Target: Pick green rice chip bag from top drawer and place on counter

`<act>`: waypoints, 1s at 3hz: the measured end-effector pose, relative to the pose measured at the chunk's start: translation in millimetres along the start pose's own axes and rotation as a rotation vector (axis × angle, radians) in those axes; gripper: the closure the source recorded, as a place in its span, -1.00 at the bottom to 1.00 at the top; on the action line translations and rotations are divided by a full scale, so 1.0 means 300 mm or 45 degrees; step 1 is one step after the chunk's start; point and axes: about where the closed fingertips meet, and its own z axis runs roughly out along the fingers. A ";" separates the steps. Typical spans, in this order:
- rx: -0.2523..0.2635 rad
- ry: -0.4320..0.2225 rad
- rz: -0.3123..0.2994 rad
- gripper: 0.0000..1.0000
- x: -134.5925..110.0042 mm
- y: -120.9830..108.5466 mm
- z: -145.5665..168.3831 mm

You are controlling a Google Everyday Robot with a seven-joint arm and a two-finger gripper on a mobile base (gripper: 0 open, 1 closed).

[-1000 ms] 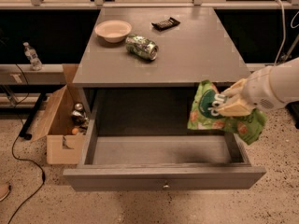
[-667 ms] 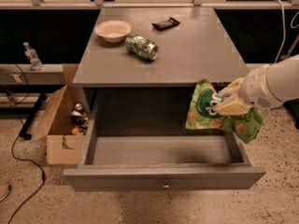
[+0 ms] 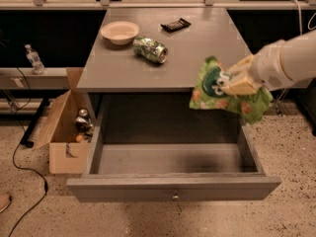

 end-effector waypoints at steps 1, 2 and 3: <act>0.123 -0.057 -0.046 1.00 -0.148 -0.190 -0.006; 0.220 -0.062 -0.047 1.00 -0.250 -0.360 0.088; 0.285 -0.033 0.002 1.00 -0.262 -0.499 0.198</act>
Offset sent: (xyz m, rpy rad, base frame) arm 0.1917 0.0431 0.0860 -0.0038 -0.2445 -0.1376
